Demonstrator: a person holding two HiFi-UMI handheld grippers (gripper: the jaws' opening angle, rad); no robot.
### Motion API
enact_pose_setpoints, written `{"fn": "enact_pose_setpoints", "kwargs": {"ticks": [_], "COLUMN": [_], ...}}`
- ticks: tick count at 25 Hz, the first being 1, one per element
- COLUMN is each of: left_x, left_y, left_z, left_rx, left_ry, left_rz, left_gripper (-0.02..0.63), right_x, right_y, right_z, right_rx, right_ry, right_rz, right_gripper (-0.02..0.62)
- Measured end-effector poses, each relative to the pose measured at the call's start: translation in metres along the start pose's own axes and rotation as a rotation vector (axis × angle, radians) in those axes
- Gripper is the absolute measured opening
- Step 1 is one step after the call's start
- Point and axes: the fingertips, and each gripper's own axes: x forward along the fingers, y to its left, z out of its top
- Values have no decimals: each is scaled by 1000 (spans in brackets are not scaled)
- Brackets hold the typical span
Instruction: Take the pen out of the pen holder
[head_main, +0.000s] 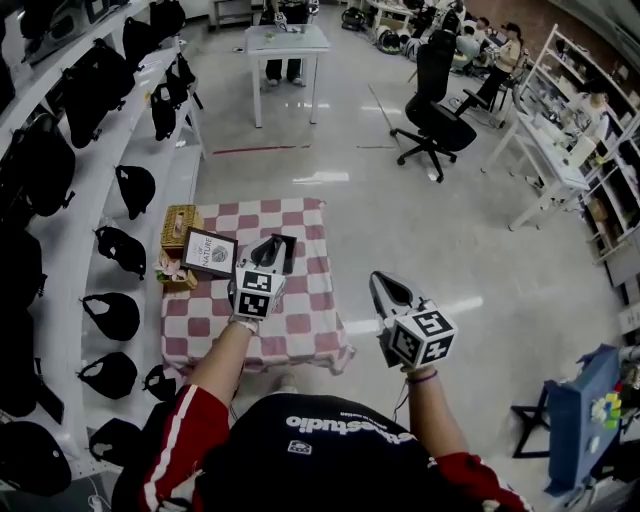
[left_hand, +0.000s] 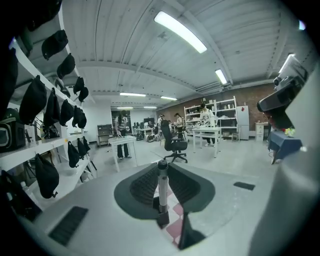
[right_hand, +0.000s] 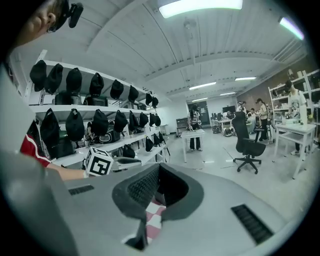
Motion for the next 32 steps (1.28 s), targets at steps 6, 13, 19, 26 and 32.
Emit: {"fn": "enact_pose_setpoints", "kwargs": {"ticks": [6,13,19,26,32], "left_x": [-25,-58,-91,-118,-141], "left_y": [-27,-44,-46,-46,-35], "left_z": [15,45,74,82,86], "left_rx": [9,-12,-17,-13,-26], "left_ry": [-22,-84,-142,-165,-197], "left_rz": [-29,-42,-39,-29,-4], "left_gripper": [70,69,70,69,69], "right_x": [-5,-12,-26,-37,-40], "right_y": [6,14,10,-5,-3], "right_z": [11,18,17,27,37], "right_rx": [4,-2,-9,8,-7], "right_ry": [-38,-42,-49,-89,-117], "right_rz": [32,76,71,42,32], "right_gripper": [0,0,0,0,0]}}
